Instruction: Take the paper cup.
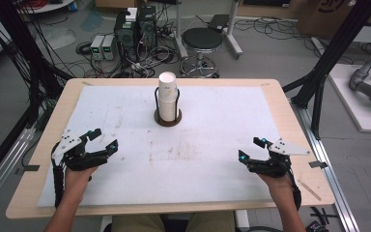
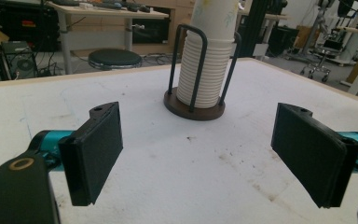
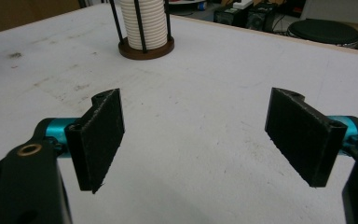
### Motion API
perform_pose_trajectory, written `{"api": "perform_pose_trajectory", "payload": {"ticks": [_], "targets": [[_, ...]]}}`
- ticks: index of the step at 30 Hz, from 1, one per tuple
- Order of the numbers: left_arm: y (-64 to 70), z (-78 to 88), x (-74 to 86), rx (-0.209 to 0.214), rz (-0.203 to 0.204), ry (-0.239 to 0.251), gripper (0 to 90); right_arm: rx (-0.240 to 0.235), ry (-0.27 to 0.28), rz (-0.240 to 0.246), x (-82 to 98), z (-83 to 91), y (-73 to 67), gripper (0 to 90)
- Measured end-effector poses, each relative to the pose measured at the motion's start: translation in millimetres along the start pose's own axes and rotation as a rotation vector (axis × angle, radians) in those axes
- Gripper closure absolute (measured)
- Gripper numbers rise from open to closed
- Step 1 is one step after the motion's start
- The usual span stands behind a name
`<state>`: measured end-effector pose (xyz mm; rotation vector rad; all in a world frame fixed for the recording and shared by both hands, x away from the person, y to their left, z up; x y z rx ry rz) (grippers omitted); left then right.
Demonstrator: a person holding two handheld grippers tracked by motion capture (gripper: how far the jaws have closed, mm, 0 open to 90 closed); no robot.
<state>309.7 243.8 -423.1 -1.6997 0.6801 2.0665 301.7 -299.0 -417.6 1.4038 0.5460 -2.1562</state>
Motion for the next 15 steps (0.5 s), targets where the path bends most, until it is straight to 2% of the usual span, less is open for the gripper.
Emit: {"api": "perform_pose_trajectory", "payload": {"ticks": [11,15], "targets": [[-3.9,-16.6,-14.1,0.003,0.036,0.019,16.1,0.003,0.001,-0.004,0.4,2.1,2.5,20.0],[-5.8,-26.2,-20.0,0.020,0.017,0.001,16.1,-0.003,-0.012,0.003,-0.2,0.8,1.6,19.9]]}}
Point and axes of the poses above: each handheld gripper's, and its own axes: z roughly backward along the jaws, x roughly out of its underside, y roughly to its right, the point moved 2 cm from there along -z, roughly forward along the jaws, and after that the axes turned 1 degree about -z, right-handed, at the moved point
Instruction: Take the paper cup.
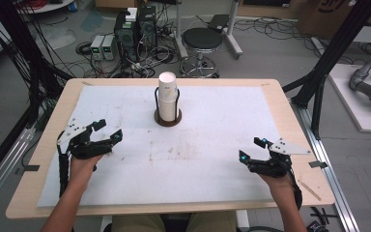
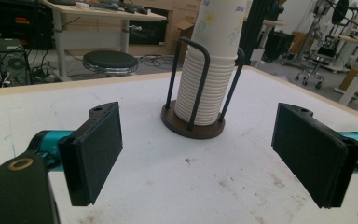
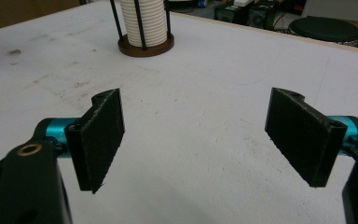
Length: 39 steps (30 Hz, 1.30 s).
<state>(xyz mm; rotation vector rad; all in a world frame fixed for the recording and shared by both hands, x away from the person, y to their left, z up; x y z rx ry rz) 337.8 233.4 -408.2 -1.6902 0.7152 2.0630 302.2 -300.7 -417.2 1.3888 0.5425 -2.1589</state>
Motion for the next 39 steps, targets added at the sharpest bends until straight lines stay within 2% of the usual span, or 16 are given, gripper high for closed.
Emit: {"api": "perform_pose_trajectory", "payload": {"ticks": [7,12,13,14,15,16,21,30,36,37,39], "targets": [[-2.1,-14.6,-17.5,0.033,-0.009,0.000,16.1,-0.010,-0.012,0.000,-1.4,-2.3,-2.9,19.9],[1.3,-27.3,-33.4,0.060,-0.033,0.001,16.0,-0.012,-0.014,0.002,-3.1,-4.0,-3.7,19.9],[1.4,-34.4,-40.3,0.079,-0.040,-0.005,15.9,-0.015,-0.018,0.003,-3.0,-4.3,-3.4,20.0],[1.4,-34.4,-40.3,0.079,-0.040,-0.005,15.9,-0.015,-0.018,0.003,-3.0,-4.3,-3.4,20.0],[2.3,-41.8,-47.3,0.096,-0.057,-0.006,15.9,-0.016,-0.019,0.002,-3.0,-3.9,-3.1,19.9],[2.3,-41.8,-47.3,0.096,-0.057,-0.006,16.0,-0.016,-0.019,0.002,-3.0,-3.9,-3.1,19.9],[5.2,-65.8,-63.8,0.128,-0.074,-0.026,16.0,-0.016,-0.020,-0.003,-3.5,-2.7,-1.1,19.9],[9.6,-91.9,-84.5,0.151,-0.102,-0.041,16.0,-0.018,-0.024,-0.001,-4.0,-1.8,-1.4,19.9],[13.7,-115.2,-99.6,0.164,-0.119,-0.061,16.0,-0.022,-0.020,0.004,-4.8,-2.6,-1.0,20.0],[15.5,-123.3,-103.0,0.166,-0.121,-0.069,16.1,-0.023,-0.020,-0.002,-5.0,-2.5,-1.1,19.9],[16.7,-127.6,-104.6,0.166,-0.125,-0.076,16.0,-0.023,-0.020,-0.001,-5.4,-2.2,-1.0,19.9]]}}
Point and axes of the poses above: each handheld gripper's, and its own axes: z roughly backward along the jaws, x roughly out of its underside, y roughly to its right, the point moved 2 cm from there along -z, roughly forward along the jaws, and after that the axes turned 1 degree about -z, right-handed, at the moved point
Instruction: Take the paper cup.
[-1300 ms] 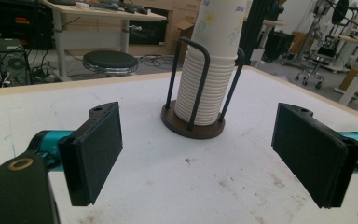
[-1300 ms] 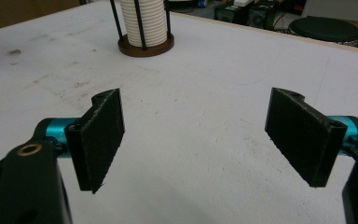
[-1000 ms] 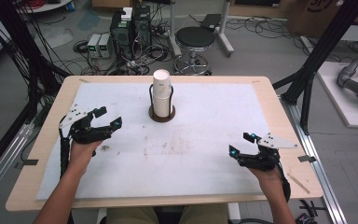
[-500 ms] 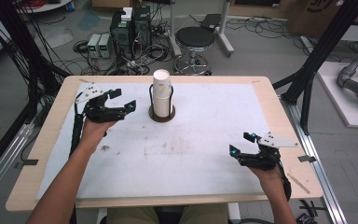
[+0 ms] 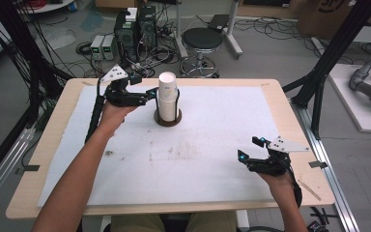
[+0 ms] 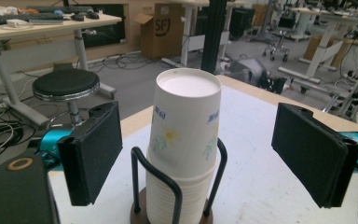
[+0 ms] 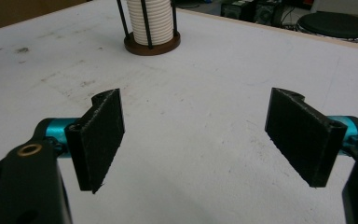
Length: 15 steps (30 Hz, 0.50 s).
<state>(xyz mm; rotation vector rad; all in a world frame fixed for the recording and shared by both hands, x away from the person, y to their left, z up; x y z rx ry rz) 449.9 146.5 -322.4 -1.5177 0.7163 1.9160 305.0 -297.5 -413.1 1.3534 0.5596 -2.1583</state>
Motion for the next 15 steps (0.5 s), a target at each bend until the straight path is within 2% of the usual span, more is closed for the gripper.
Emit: {"api": "perform_pose_trajectory", "payload": {"ticks": [2,4,8,11,14,15], "targets": [[0.1,-7.6,-3.6,0.001,-0.001,0.006,16.4,0.000,0.002,-0.001,-0.2,0.3,0.2,20.0],[-0.7,-15.3,-5.6,0.001,0.013,-0.008,16.3,0.000,0.003,0.001,-0.1,0.5,0.5,19.9],[1.2,-27.9,-13.3,0.008,-0.008,-0.013,16.4,-0.005,0.006,-0.007,0.3,1.7,0.3,20.0],[0.2,-40.1,-18.4,-0.002,-0.011,-0.050,16.2,-0.007,0.007,-0.006,0.4,1.8,0.4,19.9],[0.1,-45.3,-20.8,-0.003,-0.015,-0.043,16.3,-0.008,0.006,-0.010,0.6,2.1,0.0,19.9],[-1.5,-50.3,-18.7,-0.017,-0.004,-0.053,16.3,-0.010,0.007,-0.010,0.7,2.1,-0.1,19.9]]}}
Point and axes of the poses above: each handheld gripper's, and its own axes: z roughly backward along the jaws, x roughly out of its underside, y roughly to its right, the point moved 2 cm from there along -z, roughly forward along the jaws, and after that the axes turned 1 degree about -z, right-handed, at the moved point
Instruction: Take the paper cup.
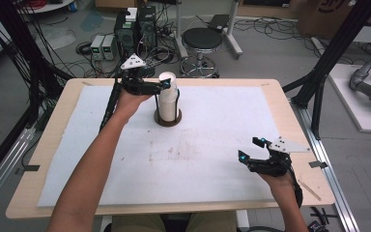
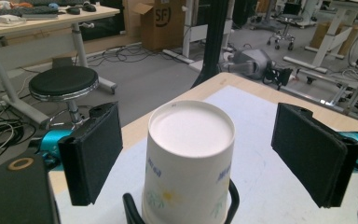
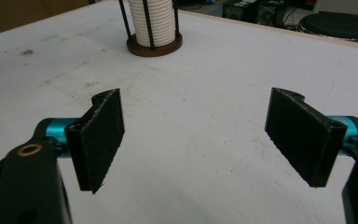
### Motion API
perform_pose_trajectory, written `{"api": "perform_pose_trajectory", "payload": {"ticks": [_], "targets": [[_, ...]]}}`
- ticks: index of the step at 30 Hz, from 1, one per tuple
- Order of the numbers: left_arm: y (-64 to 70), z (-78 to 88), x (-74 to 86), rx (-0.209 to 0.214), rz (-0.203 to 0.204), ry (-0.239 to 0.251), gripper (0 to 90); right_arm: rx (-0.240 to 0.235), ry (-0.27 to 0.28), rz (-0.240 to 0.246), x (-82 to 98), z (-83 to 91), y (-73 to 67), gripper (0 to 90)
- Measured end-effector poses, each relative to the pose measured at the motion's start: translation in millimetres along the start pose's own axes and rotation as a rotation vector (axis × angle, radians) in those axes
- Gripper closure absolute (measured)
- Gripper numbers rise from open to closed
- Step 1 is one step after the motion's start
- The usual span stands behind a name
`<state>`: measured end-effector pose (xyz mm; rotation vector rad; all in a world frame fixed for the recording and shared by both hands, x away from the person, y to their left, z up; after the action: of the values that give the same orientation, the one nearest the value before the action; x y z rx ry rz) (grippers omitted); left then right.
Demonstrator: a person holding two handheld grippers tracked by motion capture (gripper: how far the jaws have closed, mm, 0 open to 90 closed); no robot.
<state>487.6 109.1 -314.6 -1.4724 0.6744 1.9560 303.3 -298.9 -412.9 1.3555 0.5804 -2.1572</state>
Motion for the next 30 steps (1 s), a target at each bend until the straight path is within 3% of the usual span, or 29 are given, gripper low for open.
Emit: {"api": "perform_pose_trajectory", "payload": {"ticks": [9,14,18,19,30], "targets": [[-2.4,-21.1,11.2,-0.020,0.019,-0.034,16.8,0.001,-0.001,-0.007,1.4,1.6,1.6,19.9],[-0.1,-27.2,14.1,-0.018,0.001,-0.056,25.3,0.004,-0.001,-0.010,2.2,2.4,2.5,19.9],[-0.1,-27.5,14.2,-0.020,0.002,-0.056,28.5,0.004,-0.001,-0.006,2.7,2.4,3.1,19.9],[0.0,-27.2,13.9,-0.017,-0.002,-0.054,33.1,0.005,-0.002,-0.008,2.8,2.6,2.9,19.9],[-0.3,-20.8,7.9,-0.025,-0.012,-0.022,34.5,0.002,-0.008,-0.005,3.0,1.4,2.1,20.0]]}}
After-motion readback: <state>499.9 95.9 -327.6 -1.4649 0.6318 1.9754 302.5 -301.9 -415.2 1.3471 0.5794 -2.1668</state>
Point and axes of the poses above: each handheld gripper's, and its own axes: z roughly backward along the jaws, x roughly out of its underside, y roughly to its right, the point moved 2 cm from there along -z, roughly forward along the jaws, and after that the axes turned 1 degree about -z, right-handed, at the moved point
